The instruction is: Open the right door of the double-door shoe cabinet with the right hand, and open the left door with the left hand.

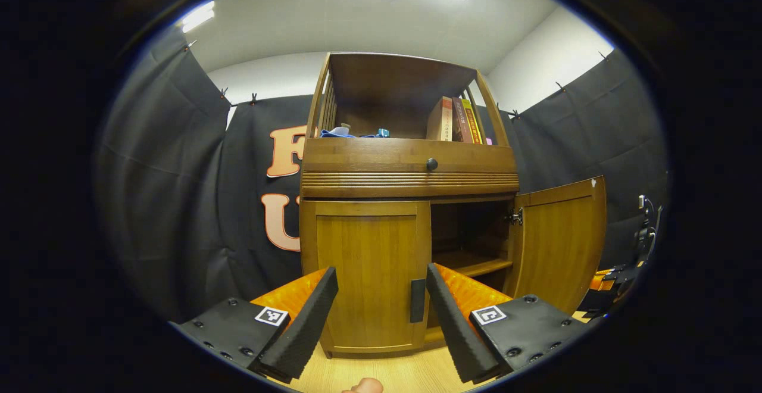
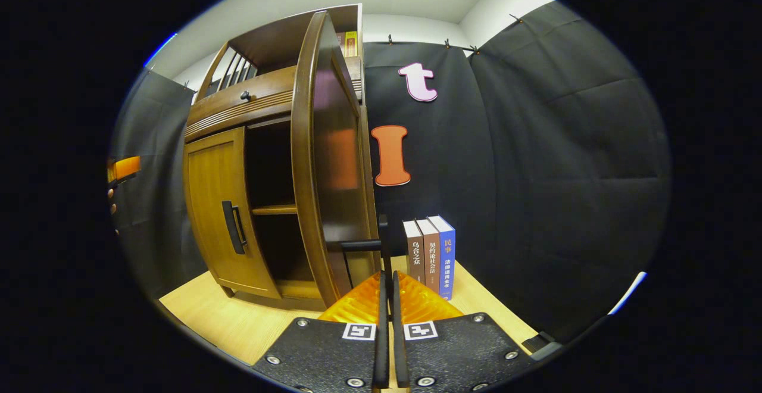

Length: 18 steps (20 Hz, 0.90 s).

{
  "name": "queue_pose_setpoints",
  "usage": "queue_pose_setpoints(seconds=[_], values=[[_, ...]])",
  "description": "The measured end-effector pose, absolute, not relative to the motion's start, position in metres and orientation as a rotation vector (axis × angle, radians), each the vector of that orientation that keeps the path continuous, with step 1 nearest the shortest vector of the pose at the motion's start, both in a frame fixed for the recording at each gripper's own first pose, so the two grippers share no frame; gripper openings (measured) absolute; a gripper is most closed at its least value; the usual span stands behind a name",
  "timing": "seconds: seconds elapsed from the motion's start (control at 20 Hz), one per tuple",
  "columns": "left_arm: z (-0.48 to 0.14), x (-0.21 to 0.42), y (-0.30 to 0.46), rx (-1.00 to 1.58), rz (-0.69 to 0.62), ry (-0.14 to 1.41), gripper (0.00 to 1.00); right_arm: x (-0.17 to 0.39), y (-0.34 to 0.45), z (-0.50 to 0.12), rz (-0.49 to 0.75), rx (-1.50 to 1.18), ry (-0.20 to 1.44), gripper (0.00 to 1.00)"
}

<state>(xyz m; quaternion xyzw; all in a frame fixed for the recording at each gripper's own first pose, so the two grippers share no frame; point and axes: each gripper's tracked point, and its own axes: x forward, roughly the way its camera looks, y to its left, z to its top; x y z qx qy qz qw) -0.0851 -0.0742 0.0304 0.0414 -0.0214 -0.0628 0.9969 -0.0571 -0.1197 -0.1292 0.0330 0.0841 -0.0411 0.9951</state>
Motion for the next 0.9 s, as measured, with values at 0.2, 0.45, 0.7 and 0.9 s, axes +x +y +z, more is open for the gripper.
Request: queue_pose_setpoints(seconds=[0.2,0.45,0.7,0.9], values=[[0.024,-0.079,-0.082,0.085,-0.133,-0.031,0.95,-0.057,-0.129,-0.129,-0.06,0.075,0.164,0.03],[0.012,-0.071,-0.092,0.081,-0.133,-0.008,0.94,-0.055,-0.137,-0.129,-0.023,0.086,0.153,0.04],[0.001,-0.057,-0.102,0.073,-0.13,0.019,0.95,-0.066,-0.162,-0.131,-0.07,0.129,0.144,0.02],[-0.007,-0.045,-0.113,0.073,-0.127,0.017,0.96,-0.095,-0.196,-0.111,-0.178,0.087,0.076,0.35]])
